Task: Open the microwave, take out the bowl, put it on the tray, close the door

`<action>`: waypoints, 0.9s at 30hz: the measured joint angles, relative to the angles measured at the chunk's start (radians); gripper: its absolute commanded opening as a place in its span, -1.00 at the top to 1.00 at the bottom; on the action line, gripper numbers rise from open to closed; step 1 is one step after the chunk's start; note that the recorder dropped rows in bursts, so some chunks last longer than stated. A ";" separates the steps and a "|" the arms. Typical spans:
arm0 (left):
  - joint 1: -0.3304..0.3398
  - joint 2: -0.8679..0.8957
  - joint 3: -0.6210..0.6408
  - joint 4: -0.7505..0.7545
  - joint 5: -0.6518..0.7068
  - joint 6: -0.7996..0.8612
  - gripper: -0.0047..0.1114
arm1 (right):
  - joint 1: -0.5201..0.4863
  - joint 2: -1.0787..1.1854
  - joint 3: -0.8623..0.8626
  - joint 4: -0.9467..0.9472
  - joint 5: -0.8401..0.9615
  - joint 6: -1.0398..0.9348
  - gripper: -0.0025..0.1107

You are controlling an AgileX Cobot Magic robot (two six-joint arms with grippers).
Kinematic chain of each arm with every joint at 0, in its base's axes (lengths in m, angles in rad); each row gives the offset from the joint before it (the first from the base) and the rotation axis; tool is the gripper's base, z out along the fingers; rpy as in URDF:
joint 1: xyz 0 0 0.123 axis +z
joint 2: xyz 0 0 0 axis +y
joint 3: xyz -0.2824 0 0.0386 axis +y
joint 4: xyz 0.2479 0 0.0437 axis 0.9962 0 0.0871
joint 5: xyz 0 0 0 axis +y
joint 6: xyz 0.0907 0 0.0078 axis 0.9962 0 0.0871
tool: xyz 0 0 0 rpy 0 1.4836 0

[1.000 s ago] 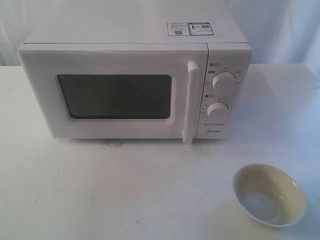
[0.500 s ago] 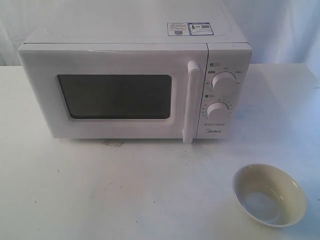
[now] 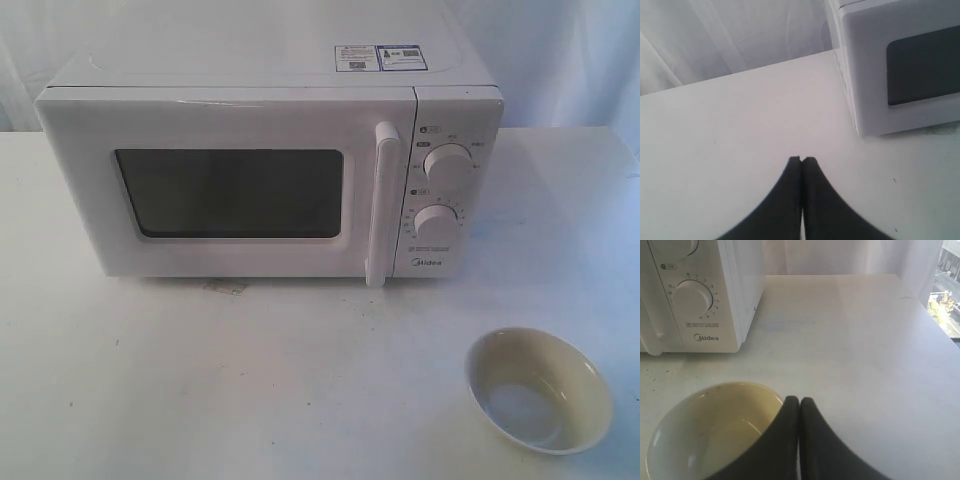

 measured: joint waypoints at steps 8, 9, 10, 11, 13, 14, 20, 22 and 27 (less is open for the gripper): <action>0.019 -0.072 0.357 -0.016 -0.393 -0.002 0.92 | 0.000 0.000 0.000 0.000 0.000 0.002 0.96; 0.019 -0.083 0.400 -0.016 -0.434 -0.002 0.92 | 0.000 0.000 0.000 0.000 0.000 0.002 0.96; 0.019 -0.092 0.440 -0.016 -0.463 -0.002 0.92 | 0.000 0.000 0.000 0.000 0.000 0.009 0.96; 0.019 -0.102 0.472 -0.018 -0.481 -0.005 0.92 | 0.000 0.000 0.000 0.000 0.000 0.009 0.96; 0.019 -0.113 0.502 -0.019 -0.472 -0.020 0.92 | 0.000 0.000 0.000 0.000 0.000 0.009 0.96; 0.019 -0.115 0.504 -0.019 -0.453 -0.024 0.92 | 0.000 0.000 0.000 0.000 0.000 0.009 0.96; 0.019 -0.119 0.509 -0.019 -0.298 -0.049 0.92 | 0.000 0.000 0.000 0.000 0.000 0.009 0.96; 0.019 -0.119 0.509 -0.019 -0.281 -0.052 0.92 | 0.000 0.000 0.000 0.000 0.000 0.009 0.96; 0.019 -0.121 0.509 -0.019 -0.271 -0.099 0.92 | 0.000 0.000 0.000 0.000 0.000 0.009 0.96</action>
